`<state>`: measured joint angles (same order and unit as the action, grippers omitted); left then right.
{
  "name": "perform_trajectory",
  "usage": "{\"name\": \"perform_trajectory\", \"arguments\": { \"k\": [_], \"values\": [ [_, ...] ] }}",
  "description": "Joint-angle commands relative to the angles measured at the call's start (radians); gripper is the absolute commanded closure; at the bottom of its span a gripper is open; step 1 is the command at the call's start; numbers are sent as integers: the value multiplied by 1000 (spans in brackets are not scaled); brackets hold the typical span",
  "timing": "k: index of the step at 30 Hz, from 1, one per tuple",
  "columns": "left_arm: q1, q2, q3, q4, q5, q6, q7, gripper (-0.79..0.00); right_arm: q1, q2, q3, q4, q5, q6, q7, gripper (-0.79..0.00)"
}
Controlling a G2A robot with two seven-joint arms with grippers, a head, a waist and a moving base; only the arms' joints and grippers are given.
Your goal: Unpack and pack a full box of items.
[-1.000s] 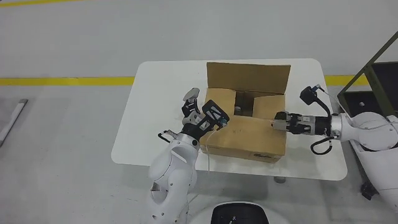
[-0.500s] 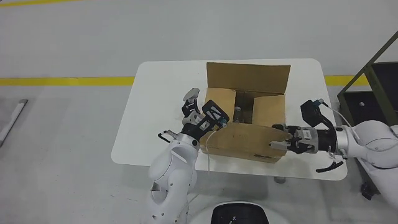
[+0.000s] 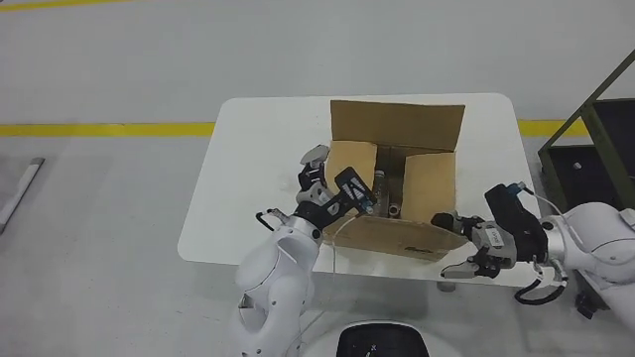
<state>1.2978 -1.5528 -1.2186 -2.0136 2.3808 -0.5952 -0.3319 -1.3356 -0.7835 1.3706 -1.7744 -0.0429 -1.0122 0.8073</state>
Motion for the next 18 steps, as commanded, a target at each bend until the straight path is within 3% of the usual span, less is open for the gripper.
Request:
{"name": "perform_trajectory", "arguments": {
  "k": [1, 8, 9, 11, 13, 18],
  "values": [
    [0, 5, -1, -8, 20, -15, 15, -785, -1, 6, 17, 8, 86, 0, -19, -785],
    [13, 18, -19, -33, 33, -26, 36, -785, -20, 10, 127, 84, 299, 0, -72, -785],
    [16, 19, -19, -36, 33, -25, 38, -785, -21, 7, 133, 100, 303, 0, -83, -656],
    [22, 22, -18, -45, 35, -26, 38, -785, -17, 0, 133, 152, 287, 0, -117, -296],
    [25, 24, -18, -49, 35, -23, 37, -785, -5, -7, 114, 182, 262, 3, -142, -9],
    [37, 30, -15, -60, 34, -23, 39, -785, 52, -30, 12, 188, 143, 94, -185, 0]
  ]
}}
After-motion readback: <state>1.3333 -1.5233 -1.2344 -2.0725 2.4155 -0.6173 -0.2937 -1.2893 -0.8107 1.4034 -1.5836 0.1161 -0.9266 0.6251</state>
